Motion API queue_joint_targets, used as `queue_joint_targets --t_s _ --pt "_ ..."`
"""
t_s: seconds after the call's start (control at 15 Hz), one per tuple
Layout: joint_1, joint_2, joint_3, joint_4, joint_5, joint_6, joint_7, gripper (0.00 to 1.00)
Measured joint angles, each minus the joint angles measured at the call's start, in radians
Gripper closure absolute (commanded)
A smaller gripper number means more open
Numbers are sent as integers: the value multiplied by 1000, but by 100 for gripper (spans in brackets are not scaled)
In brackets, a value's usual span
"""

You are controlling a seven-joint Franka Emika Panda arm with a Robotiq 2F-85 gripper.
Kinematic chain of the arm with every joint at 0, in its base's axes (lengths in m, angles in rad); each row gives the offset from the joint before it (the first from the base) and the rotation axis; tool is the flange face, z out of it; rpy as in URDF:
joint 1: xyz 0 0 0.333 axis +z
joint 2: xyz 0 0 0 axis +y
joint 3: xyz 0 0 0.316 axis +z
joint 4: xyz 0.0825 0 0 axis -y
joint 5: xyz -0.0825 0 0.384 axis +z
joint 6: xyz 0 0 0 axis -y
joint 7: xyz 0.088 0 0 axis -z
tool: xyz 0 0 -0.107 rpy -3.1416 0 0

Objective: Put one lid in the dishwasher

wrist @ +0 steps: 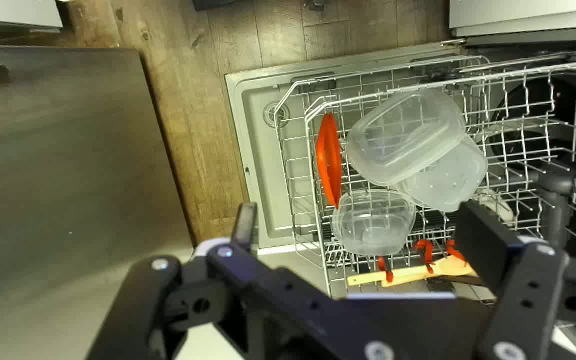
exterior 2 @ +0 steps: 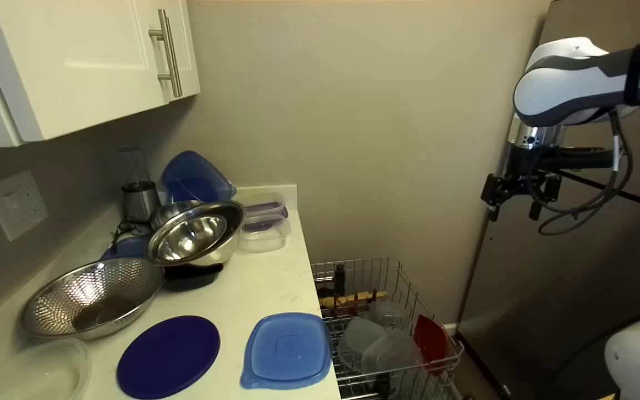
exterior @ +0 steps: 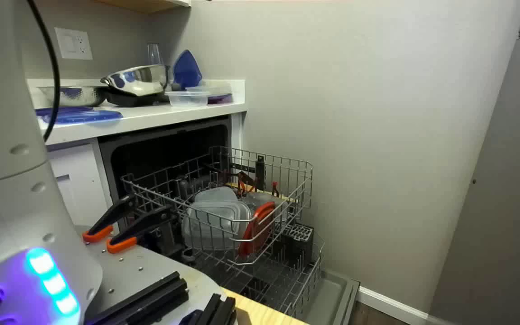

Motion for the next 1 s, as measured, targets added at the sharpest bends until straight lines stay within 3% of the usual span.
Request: queue_joint_targets --t_s 0.67,1.0 --pt "5 5 5 7 0 11 0 0" --pt "80 85 64 78 6 55 0 0"
